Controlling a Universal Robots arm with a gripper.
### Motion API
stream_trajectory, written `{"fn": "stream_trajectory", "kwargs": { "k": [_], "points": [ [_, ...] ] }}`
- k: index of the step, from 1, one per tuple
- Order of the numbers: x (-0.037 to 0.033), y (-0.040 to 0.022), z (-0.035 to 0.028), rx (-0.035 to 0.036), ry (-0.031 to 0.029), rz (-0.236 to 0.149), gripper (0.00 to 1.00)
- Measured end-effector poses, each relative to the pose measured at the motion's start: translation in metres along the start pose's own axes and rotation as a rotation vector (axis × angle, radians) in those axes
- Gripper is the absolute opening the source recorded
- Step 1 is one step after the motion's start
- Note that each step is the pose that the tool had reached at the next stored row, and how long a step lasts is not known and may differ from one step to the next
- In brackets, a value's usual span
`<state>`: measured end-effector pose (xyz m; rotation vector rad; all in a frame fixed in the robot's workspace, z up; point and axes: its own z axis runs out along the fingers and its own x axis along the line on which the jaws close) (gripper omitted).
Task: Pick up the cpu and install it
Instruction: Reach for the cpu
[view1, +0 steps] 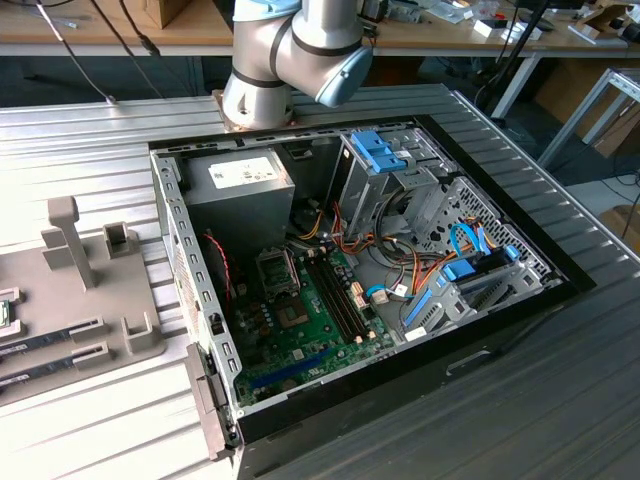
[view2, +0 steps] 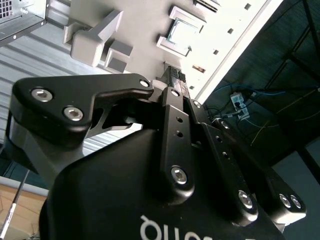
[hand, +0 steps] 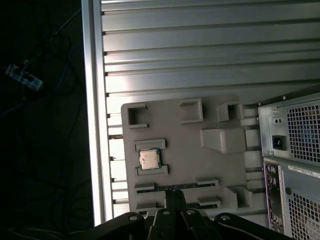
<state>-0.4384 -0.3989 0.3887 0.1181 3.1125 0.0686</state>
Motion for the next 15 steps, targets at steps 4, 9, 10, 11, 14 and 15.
{"fn": "stream_trajectory", "kwargs": {
  "k": [4,9,10,11,14,15],
  "points": [
    [0.0025,-0.0002,-0.0001,0.0000,0.0000,0.000,0.11],
    [0.0054,-0.0004,-0.0002,0.0000,0.0001,0.000,0.11],
    [0.0059,-0.0005,-0.0002,0.0000,0.0000,0.000,0.11],
    [0.0065,-0.0005,-0.0002,0.0000,0.0000,0.000,0.11],
    [0.0082,-0.0006,-0.0002,0.0000,0.0000,0.000,0.11],
    [0.0091,-0.0007,-0.0002,0.0000,0.0000,0.000,0.11]
  ]
}}
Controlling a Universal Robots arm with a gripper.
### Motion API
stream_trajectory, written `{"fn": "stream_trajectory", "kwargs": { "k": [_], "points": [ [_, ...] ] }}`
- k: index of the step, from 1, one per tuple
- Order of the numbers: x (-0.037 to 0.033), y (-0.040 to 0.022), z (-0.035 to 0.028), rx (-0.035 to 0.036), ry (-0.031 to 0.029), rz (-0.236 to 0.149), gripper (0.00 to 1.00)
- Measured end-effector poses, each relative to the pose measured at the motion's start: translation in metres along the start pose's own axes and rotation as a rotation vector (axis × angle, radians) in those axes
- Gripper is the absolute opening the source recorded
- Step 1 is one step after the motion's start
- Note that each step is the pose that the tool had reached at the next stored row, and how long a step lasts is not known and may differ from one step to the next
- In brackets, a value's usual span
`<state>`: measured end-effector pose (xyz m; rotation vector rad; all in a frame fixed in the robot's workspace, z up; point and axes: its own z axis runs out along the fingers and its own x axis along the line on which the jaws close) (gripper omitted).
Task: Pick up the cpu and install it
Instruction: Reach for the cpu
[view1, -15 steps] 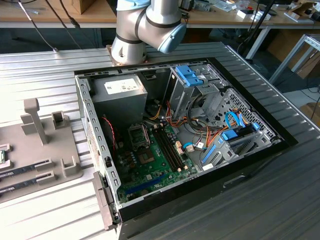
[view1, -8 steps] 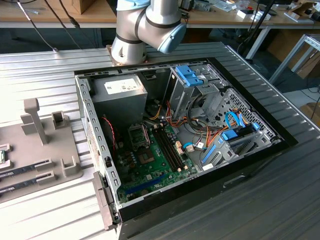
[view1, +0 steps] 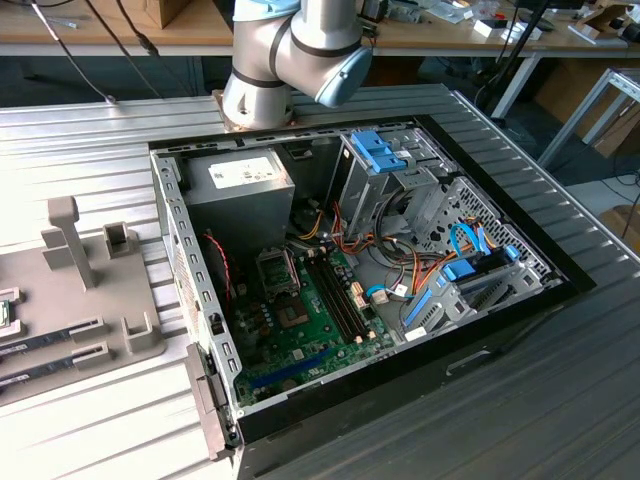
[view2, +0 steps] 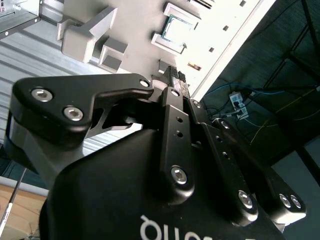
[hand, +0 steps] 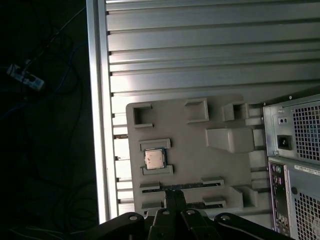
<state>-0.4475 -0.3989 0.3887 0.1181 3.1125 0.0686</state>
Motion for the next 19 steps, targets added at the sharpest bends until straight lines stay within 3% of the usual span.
{"fn": "stream_trajectory", "kwargs": {
  "k": [19],
  "points": [
    [0.0142,-0.0011,-0.0003,0.0000,0.0000,0.000,0.11]
  ]
}}
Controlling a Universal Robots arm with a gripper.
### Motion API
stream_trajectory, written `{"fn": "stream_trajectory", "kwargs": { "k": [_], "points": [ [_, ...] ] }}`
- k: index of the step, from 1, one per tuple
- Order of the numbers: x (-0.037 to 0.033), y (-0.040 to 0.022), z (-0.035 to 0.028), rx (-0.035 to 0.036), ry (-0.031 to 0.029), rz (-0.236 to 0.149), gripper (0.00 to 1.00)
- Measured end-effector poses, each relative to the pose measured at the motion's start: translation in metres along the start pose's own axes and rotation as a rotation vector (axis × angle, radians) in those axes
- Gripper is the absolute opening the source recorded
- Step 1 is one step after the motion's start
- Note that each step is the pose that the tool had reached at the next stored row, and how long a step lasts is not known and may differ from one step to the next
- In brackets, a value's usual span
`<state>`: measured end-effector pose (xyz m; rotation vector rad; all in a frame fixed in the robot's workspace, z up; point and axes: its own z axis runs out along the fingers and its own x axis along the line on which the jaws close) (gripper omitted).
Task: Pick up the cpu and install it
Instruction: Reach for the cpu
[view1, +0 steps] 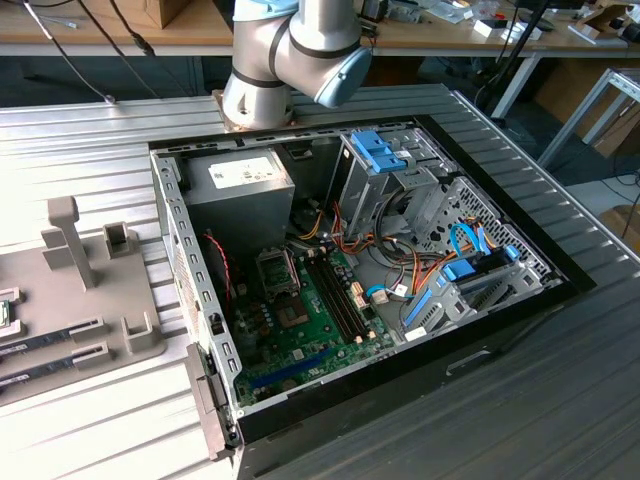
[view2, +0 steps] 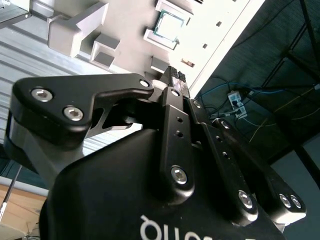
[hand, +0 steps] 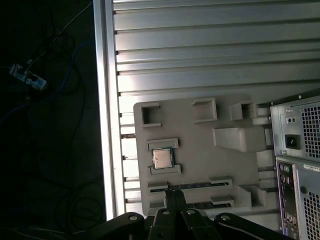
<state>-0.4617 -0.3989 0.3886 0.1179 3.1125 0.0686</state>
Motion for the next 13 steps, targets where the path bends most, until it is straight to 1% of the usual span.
{"fn": "stream_trajectory", "kwargs": {
  "k": [13],
  "points": [
    [0.0082,-0.0006,-0.0002,0.0000,0.0000,0.000,0.11]
  ]
}}
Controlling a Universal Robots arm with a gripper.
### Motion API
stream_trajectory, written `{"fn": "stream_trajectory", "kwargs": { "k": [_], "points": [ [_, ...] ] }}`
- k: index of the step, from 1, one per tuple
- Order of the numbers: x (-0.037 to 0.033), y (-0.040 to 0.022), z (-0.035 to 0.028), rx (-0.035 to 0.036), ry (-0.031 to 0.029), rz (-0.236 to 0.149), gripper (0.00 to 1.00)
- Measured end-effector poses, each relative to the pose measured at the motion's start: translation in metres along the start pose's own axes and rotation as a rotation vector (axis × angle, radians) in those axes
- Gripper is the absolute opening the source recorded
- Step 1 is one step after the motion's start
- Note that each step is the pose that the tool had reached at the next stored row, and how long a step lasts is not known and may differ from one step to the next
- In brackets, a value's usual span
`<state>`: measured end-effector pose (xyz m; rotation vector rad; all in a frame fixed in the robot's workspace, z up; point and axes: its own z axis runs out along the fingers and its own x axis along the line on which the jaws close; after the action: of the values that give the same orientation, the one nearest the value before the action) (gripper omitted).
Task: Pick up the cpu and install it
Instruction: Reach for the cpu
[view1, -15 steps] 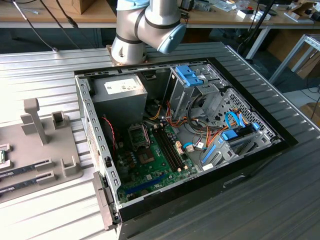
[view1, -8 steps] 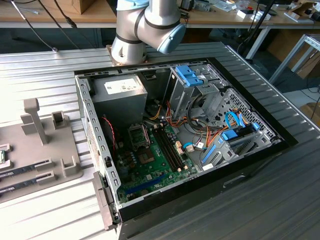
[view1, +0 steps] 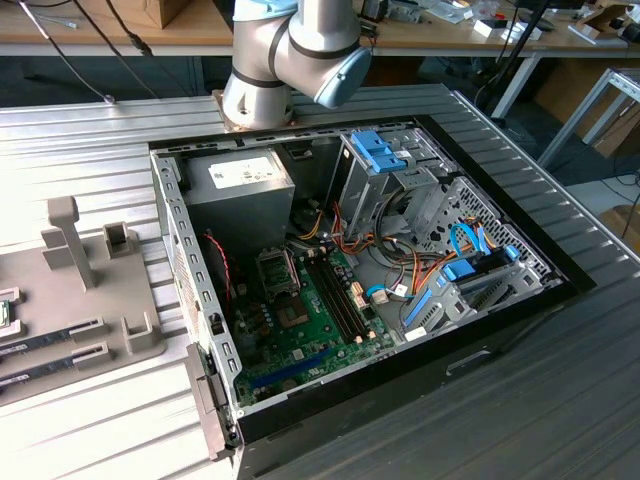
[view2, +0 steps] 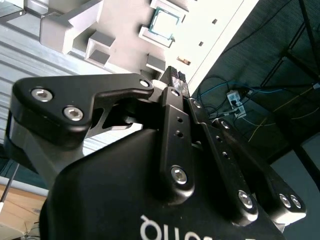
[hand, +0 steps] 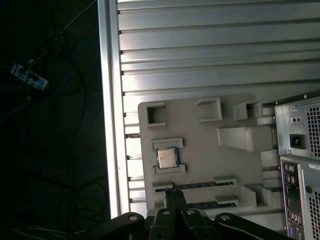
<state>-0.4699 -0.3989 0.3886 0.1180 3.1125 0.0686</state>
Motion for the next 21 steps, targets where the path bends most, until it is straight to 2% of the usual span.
{"fn": "stream_trajectory", "kwargs": {
  "k": [21],
  "points": [
    [0.0117,-0.0009,-0.0001,0.0000,-0.0001,0.000,0.11]
  ]
}}
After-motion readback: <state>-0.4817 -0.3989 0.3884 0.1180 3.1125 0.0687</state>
